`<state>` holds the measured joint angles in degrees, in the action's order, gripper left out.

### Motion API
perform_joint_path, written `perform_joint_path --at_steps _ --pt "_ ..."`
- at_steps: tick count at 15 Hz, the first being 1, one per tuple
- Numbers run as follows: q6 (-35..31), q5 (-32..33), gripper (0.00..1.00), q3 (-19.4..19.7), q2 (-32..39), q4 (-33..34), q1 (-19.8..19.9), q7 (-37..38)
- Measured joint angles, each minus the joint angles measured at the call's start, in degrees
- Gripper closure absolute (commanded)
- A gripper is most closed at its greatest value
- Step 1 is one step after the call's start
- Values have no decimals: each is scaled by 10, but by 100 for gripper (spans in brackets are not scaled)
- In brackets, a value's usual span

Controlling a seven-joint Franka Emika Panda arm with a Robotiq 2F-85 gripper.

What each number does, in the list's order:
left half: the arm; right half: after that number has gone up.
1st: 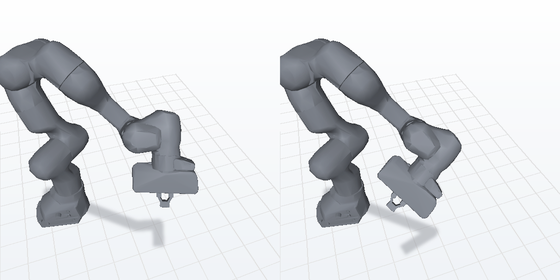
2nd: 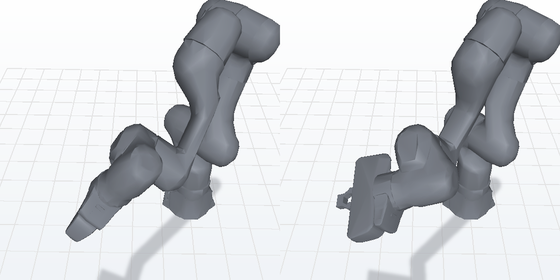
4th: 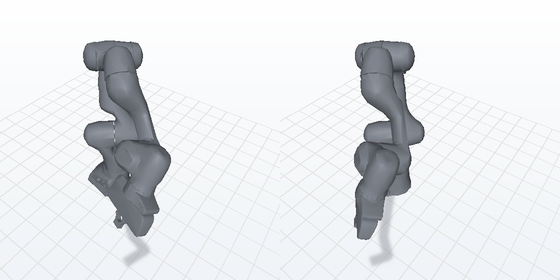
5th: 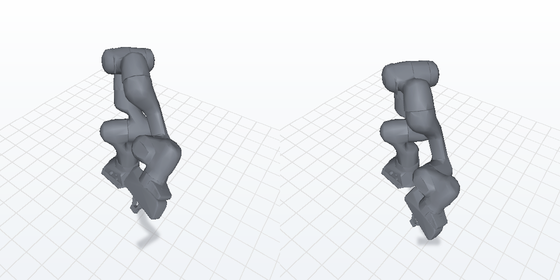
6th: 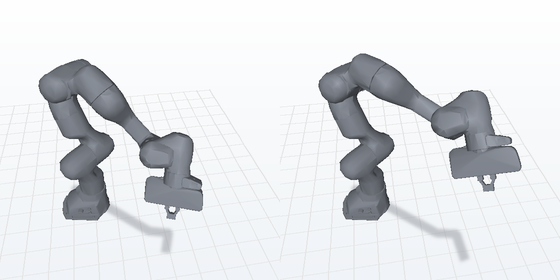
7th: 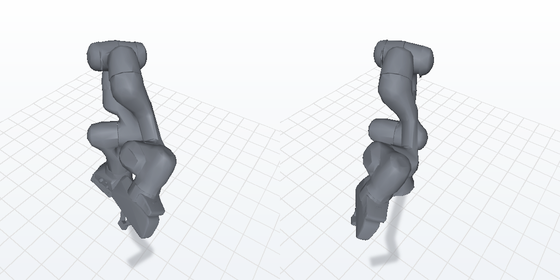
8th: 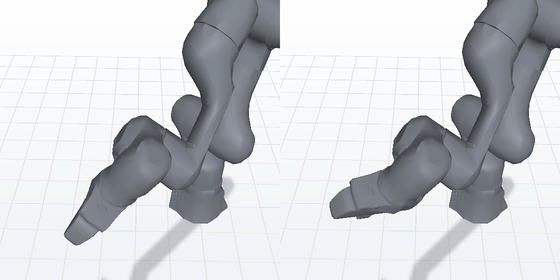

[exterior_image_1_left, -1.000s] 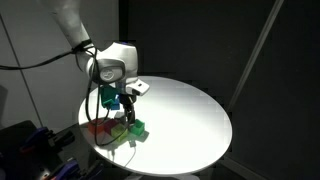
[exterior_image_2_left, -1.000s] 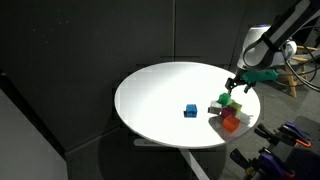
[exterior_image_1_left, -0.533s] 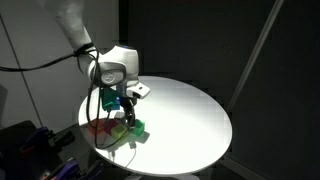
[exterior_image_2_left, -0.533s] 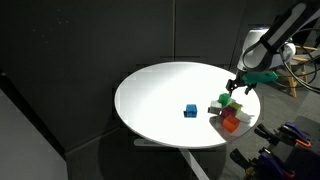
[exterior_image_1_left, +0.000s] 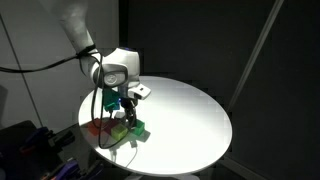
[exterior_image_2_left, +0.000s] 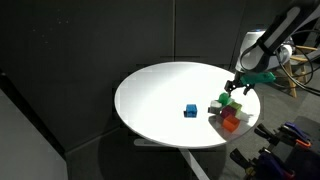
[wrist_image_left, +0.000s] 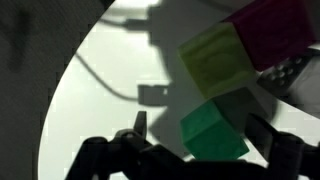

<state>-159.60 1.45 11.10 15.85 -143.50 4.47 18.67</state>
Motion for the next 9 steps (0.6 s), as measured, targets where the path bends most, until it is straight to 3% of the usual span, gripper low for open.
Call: perform_joint_path --at_steps 9 --pt "0 0 0 0 26 15 -6 0"
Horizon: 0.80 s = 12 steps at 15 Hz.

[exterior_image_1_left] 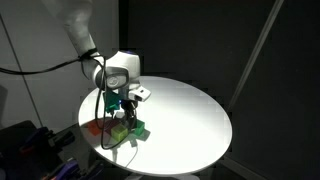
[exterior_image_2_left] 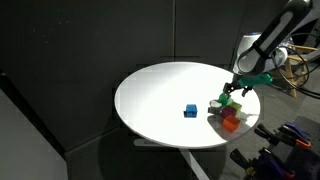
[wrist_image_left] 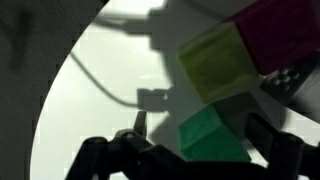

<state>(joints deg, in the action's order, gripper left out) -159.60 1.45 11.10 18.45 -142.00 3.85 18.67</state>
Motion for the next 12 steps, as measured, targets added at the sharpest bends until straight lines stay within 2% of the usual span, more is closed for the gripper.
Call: perform_joint_path --at_steps 12 --pt "0 0 0 0 16 4 0 0"
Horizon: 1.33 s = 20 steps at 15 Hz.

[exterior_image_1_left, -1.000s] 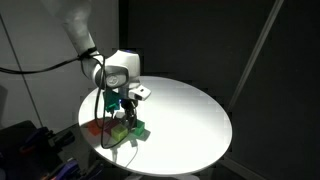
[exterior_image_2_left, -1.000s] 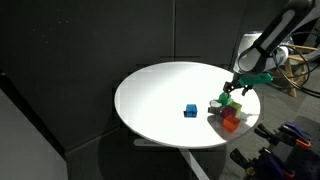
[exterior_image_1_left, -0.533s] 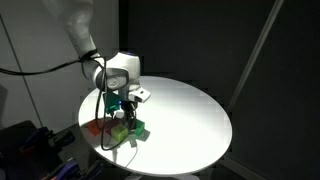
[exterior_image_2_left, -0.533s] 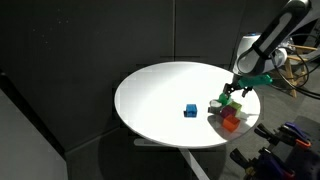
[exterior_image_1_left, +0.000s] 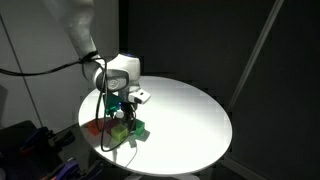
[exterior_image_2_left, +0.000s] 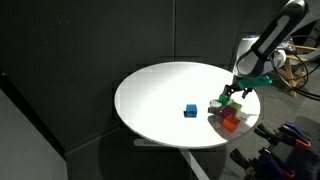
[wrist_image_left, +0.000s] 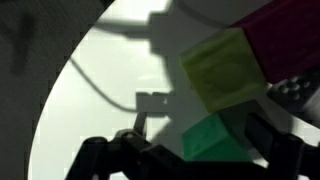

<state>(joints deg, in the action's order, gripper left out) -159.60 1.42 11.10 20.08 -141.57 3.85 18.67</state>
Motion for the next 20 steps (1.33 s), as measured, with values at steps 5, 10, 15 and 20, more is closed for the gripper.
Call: perform_joint_path --at_steps 5,10,15,20 --pt "0 -1 0 0 7 5 0 0" --pt "0 -1 0 0 14 7 0 0" --pt "0 -1 0 0 17 7 0 0" --pt "0 -1 0 0 19 7 0 0"
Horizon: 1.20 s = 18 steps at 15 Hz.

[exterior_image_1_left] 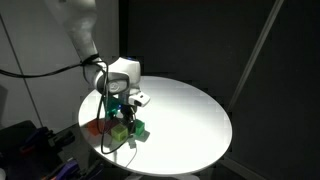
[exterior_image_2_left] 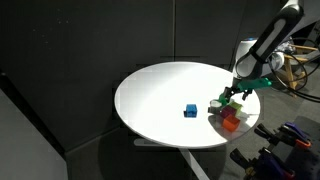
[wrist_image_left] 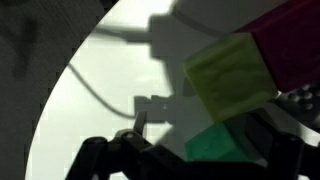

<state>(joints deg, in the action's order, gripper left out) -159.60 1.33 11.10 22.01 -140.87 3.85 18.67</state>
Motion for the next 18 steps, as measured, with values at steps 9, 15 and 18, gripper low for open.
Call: perform_joint_path --at_steps 9,15,18 --pt "-1 0 0 2 0 -8 0 -2" --pt "-10 0 0 4 -10 -28 1 -5" --pt "-11 0 0 6 -18 -38 1 -6"
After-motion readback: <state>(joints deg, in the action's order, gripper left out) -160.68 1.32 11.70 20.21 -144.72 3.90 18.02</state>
